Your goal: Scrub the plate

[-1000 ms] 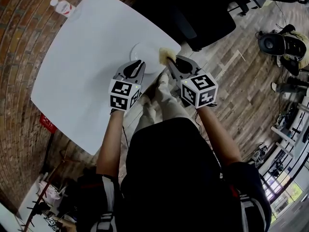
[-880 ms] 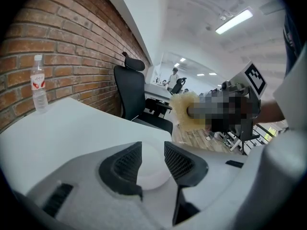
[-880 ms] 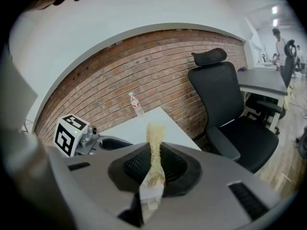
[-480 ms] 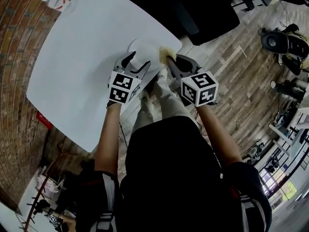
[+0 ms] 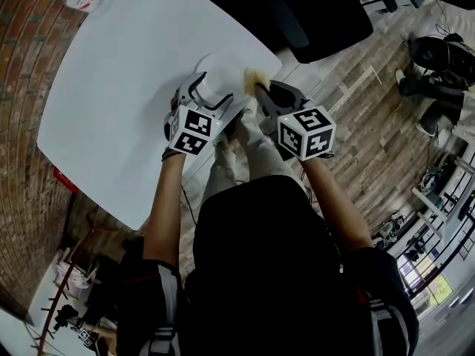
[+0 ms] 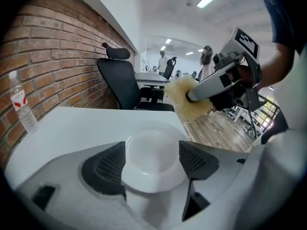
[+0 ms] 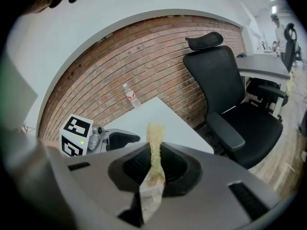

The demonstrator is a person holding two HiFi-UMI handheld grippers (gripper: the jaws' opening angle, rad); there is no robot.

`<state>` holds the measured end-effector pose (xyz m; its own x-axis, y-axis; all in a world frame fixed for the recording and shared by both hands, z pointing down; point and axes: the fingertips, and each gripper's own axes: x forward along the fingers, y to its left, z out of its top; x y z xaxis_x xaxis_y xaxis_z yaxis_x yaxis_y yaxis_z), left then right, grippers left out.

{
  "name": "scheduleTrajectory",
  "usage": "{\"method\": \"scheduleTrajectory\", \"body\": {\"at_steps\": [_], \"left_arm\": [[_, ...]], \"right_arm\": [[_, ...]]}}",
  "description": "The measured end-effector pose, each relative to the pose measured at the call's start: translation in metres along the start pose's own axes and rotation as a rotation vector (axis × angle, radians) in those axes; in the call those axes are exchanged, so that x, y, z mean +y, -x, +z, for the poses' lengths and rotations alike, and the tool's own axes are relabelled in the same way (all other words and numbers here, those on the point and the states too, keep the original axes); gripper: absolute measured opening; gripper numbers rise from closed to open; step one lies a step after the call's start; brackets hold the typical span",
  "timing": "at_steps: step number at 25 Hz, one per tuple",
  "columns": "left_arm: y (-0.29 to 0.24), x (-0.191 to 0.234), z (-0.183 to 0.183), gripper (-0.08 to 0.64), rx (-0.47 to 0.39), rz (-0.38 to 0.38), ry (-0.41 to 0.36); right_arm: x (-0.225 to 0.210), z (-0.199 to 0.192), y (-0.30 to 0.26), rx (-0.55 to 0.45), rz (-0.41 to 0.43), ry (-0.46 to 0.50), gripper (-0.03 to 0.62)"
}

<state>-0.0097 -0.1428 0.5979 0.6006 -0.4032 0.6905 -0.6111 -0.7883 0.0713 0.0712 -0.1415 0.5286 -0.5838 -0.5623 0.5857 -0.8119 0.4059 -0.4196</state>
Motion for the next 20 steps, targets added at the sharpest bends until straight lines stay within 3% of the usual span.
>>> {"method": "scheduleTrajectory", "body": {"at_steps": [11,20], "left_arm": [[-0.010,-0.001,-0.019,0.333,0.072,-0.009,-0.056],[-0.011,-0.001,-0.022,0.334,0.059,-0.021,-0.019]], "right_arm": [[0.004,-0.002,-0.008,0.016,0.022,-0.017,0.040],[0.007,-0.008,-0.019,0.043,0.032,-0.025,0.040]]}}
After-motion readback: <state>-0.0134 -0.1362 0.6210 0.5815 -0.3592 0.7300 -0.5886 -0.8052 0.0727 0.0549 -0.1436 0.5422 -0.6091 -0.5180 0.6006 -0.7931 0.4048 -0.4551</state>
